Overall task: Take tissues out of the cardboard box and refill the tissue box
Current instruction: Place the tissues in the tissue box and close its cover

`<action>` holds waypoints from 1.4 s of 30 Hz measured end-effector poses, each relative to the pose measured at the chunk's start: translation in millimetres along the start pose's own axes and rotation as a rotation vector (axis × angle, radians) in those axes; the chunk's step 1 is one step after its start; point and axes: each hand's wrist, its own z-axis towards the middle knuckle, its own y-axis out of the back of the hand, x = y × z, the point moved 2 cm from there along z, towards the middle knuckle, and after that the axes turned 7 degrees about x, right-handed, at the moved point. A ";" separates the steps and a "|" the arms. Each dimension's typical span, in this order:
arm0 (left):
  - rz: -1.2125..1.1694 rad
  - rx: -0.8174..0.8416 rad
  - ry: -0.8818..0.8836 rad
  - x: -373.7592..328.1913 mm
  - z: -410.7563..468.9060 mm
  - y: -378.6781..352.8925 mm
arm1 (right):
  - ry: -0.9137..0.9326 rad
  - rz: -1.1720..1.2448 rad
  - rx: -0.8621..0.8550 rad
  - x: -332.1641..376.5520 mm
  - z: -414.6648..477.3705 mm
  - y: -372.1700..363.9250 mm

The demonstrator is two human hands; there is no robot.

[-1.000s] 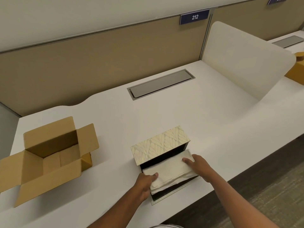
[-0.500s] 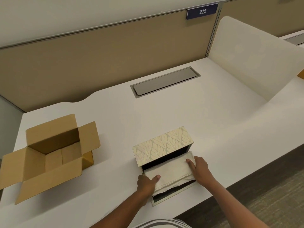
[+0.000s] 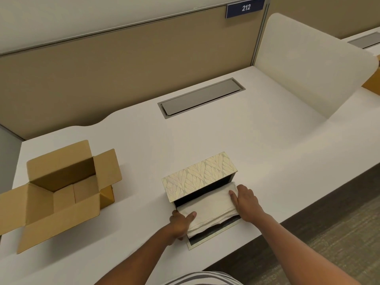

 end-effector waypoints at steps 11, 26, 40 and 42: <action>-0.077 -0.016 -0.083 9.3 -9.5 -2.3 | -0.007 0.189 0.001 3.8 -3.2 7.1; -0.455 -0.241 -0.235 -14.4 -38.1 38.8 | 0.039 0.499 -0.289 38.6 11.4 71.2; -0.727 -0.103 -0.218 -37.1 -46.1 64.6 | 0.107 0.377 -0.092 67.4 31.6 89.9; -0.746 -0.072 -0.249 -35.9 -48.1 64.4 | 0.119 0.421 -0.085 66.8 29.2 91.1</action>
